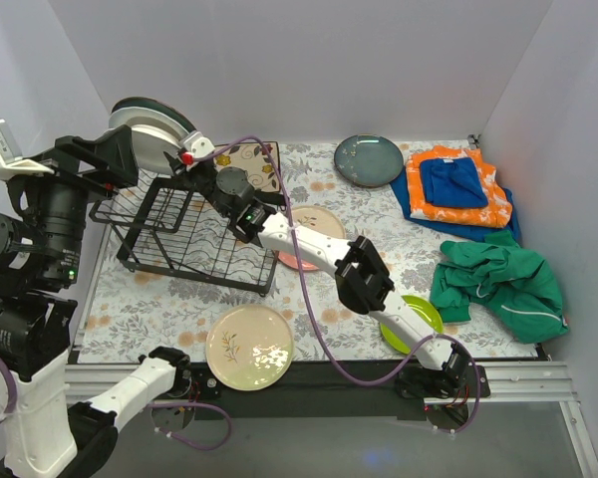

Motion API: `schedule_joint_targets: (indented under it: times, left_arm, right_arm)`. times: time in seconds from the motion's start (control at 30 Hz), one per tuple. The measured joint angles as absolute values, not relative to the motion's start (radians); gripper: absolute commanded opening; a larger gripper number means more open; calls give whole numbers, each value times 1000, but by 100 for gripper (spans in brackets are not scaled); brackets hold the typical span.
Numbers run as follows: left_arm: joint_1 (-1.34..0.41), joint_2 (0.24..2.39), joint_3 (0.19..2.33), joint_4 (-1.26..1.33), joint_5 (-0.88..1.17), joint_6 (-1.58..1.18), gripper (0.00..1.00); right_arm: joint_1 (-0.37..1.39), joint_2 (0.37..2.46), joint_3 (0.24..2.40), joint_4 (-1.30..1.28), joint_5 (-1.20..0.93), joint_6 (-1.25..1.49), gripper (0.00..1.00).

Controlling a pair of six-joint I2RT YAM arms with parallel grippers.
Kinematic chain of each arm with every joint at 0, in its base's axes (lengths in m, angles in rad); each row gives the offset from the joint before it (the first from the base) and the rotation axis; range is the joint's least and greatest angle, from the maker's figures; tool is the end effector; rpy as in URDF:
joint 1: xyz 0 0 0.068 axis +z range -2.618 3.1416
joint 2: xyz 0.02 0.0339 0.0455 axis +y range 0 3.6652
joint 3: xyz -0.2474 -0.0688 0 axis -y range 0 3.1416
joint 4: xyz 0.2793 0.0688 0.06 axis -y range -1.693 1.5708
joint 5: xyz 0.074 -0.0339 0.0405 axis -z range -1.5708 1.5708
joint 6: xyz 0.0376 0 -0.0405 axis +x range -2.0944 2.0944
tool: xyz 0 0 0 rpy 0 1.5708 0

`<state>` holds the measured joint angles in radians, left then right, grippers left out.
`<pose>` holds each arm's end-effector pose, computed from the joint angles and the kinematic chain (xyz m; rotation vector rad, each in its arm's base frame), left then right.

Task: Load the plates into the dish rack
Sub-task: Insert the plate into the dish rack

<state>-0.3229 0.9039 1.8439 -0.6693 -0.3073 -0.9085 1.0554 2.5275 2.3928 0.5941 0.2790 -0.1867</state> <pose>0.0881 -0.0175 0.5982 -0.6455 1.1993 -0.8450 0.3076 0.5220 0.3268 -0.4470 1.0611 0.6180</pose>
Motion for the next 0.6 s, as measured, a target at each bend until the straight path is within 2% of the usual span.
schedule_joint_targets:
  times: [0.33,0.6]
  left_arm:
    - [-323,880,1810,-651,-307,-921,84]
    - [-324,857,1793,-639,-305,-948,84]
  right_arm:
    - [1068,2454,2338,628,253,-195,54]
    - [1067,2396,2338,659,268,-221,51]
